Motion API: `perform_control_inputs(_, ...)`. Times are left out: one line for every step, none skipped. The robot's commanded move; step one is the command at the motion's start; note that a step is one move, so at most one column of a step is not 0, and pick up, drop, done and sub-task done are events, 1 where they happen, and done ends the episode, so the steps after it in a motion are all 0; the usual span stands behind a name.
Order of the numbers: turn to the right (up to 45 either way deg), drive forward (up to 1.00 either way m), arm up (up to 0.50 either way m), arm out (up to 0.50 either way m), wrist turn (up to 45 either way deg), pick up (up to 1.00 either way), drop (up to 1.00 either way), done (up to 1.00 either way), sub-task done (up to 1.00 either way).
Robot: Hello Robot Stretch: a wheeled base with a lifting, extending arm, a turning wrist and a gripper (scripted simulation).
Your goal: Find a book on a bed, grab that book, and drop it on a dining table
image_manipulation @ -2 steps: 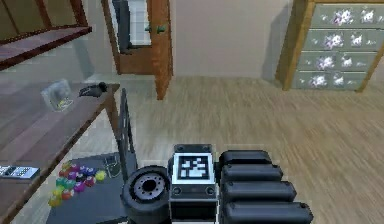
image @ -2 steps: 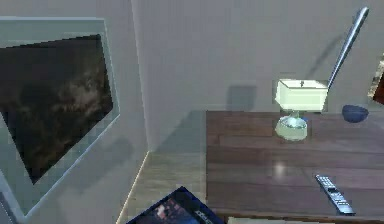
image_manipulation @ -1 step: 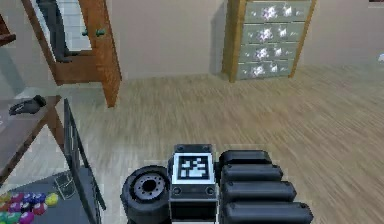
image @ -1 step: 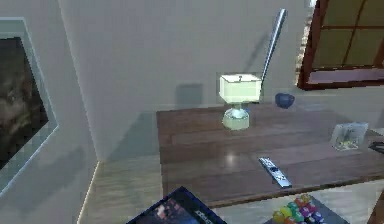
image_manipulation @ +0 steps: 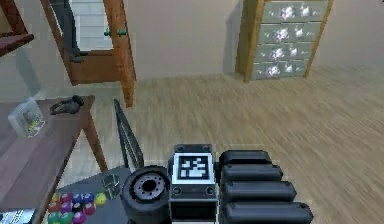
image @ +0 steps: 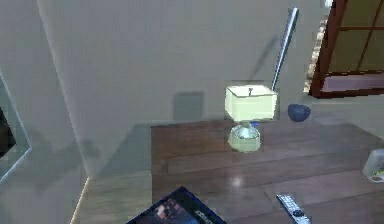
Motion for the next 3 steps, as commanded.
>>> perform_control_inputs(-45.0, 0.0, 0.0, 0.0, 0.0, 0.0, 0.0, 0.0, 0.0)
perform_control_inputs(-27.0, 0.0, 0.0, 0.0, 0.0, 0.0, 0.0, 0.0, 0.0)
perform_control_inputs(0.0, 0.0, 0.0, 0.48, 0.0, 0.0, 0.0, 0.0, 0.0)
